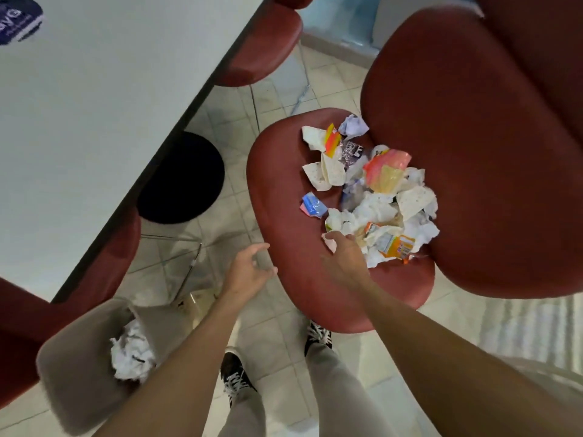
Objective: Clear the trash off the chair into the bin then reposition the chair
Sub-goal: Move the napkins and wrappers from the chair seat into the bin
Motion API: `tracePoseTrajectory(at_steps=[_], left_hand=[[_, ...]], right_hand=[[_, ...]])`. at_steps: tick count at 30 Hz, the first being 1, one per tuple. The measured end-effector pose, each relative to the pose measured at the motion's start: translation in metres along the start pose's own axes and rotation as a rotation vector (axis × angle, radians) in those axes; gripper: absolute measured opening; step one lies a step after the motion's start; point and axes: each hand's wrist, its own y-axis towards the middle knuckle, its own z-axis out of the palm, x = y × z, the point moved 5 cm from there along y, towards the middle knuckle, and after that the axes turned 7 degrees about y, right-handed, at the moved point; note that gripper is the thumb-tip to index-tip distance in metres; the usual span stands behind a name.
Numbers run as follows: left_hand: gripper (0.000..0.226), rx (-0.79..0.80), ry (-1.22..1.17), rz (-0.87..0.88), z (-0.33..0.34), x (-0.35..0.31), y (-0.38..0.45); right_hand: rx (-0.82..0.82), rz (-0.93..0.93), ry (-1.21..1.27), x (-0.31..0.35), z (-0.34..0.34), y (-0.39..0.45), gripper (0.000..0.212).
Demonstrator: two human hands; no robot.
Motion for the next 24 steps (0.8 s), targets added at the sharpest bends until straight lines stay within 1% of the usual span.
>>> tracePoseTrajectory(at_steps=[3, 8, 12, 16, 18, 20, 24], left_hand=[[0.051, 0.056, 0.034, -0.008, 0.044, -0.031, 0.022], [0.053, 0.103, 0.167, 0.091, 0.111, -0.070, 0.056], [0.047, 0.114, 0.205, 0.170, 0.157, -0.085, 0.082], [0.049, 0.099, 0.212, 0.258, 0.184, -0.092, 0.102], [0.048, 0.115, 0.238, 0.302, 0.193, -0.093, 0.111], [0.042, 0.128, 0.275, 0.329, 0.200, -0.093, 0.119], [0.019, 0.092, 0.308, 0.273, 0.202, -0.091, 0.128]], right_hand=[[-0.039, 0.043, 0.002, -0.036, -0.027, 0.023, 0.050], [-0.069, 0.078, -0.035, -0.089, -0.055, 0.055, 0.053], [0.035, 0.042, -0.070, -0.118, -0.051, 0.078, 0.054], [0.075, 0.012, -0.061, -0.129, -0.033, 0.097, 0.055], [0.064, -0.009, -0.029, -0.129, -0.024, 0.104, 0.050], [0.038, -0.019, -0.031, -0.130, -0.018, 0.111, 0.041], [-0.006, 0.019, -0.018, -0.132, -0.017, 0.121, 0.024]])
